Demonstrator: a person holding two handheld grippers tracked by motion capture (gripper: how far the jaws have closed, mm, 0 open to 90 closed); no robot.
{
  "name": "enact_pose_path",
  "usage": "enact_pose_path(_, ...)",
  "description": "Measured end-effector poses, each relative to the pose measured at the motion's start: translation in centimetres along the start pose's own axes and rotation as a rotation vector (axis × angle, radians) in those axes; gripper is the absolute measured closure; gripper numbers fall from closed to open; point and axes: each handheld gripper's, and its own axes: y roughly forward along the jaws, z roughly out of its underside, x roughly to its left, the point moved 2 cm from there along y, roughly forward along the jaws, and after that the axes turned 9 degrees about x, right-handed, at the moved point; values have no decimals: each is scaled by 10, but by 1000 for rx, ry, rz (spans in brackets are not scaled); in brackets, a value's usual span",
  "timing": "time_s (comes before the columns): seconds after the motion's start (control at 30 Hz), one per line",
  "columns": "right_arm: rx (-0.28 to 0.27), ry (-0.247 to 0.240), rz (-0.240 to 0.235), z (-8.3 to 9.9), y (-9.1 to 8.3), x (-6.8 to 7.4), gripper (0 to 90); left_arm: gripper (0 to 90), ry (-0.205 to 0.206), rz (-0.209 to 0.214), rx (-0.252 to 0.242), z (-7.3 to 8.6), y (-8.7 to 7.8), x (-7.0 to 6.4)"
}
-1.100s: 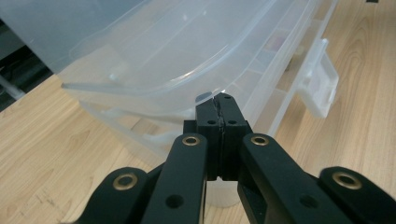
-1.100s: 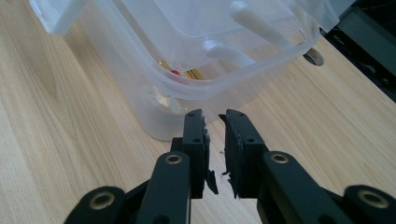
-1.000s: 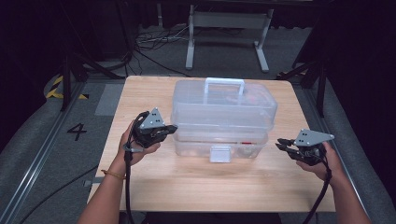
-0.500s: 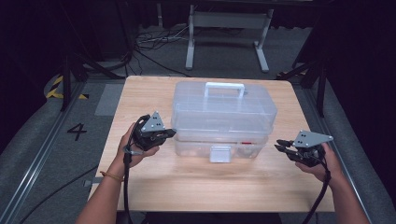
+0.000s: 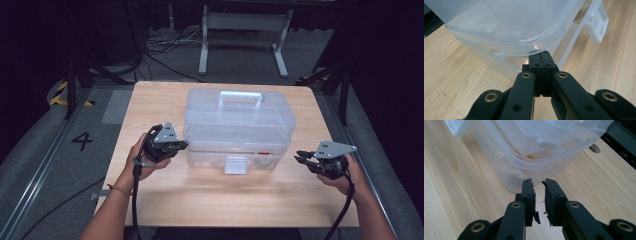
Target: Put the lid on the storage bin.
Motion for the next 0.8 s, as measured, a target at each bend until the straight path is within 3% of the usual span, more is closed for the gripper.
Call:
enact_pose_path(0.27,-15,11,-35,0,1,0,780,900,-1,-2,18,7,3,1)
enact_pose_path(0.5,-8,6,-29,0,1,2,782,900,-24,-12,28,17,6,0)
enact_pose_path(0.8,-2,-7,-34,-4,6,3,779,900,-17,-25,39,21,7,-2)
